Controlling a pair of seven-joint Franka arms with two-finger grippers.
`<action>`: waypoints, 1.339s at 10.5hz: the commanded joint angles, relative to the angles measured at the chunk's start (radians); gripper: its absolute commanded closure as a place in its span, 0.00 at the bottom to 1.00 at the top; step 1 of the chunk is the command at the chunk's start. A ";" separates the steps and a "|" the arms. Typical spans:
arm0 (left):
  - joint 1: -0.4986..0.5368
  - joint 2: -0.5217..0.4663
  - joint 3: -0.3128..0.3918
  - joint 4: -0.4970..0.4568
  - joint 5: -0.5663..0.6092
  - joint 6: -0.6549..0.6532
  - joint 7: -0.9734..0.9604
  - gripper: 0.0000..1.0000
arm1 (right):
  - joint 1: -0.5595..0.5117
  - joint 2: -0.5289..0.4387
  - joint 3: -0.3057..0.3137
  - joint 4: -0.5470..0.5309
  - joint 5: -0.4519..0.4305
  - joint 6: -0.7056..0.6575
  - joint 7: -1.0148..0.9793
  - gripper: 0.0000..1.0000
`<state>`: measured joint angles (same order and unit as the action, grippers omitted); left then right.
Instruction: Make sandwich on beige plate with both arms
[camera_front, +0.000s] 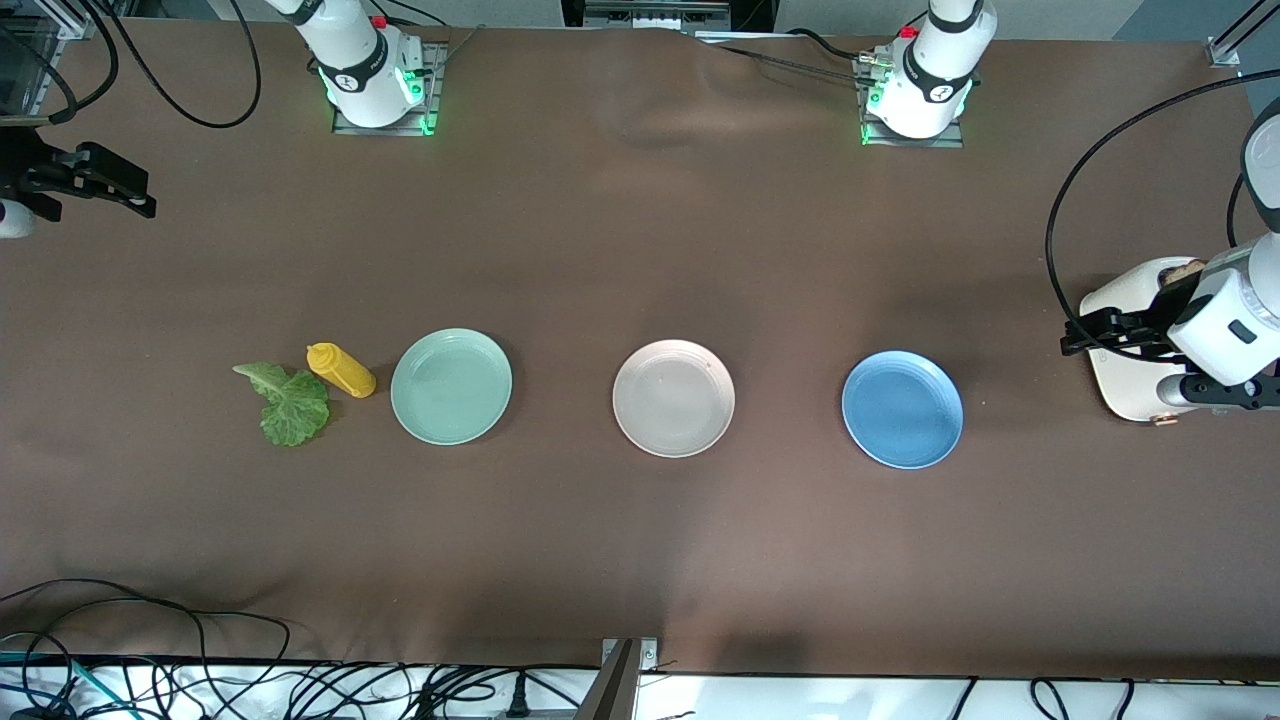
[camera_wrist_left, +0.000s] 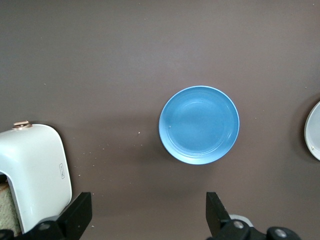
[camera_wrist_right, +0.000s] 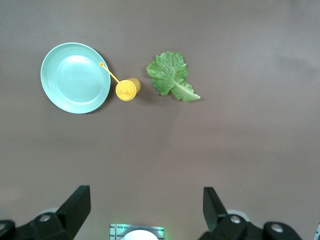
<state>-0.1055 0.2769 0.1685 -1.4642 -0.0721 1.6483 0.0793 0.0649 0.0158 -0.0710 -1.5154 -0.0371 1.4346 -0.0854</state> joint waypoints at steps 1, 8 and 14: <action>-0.010 -0.016 0.014 0.002 -0.026 -0.008 0.024 0.00 | 0.000 0.001 0.001 0.026 -0.015 -0.080 0.013 0.00; -0.014 -0.016 0.013 0.007 -0.025 -0.008 0.027 0.00 | 0.001 0.003 0.002 0.024 -0.020 -0.062 0.016 0.00; -0.013 -0.016 0.013 0.007 -0.026 -0.010 0.027 0.00 | 0.000 0.003 0.000 0.026 -0.021 -0.065 0.015 0.00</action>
<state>-0.1112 0.2717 0.1685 -1.4611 -0.0721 1.6482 0.0841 0.0648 0.0156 -0.0712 -1.5140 -0.0439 1.3860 -0.0787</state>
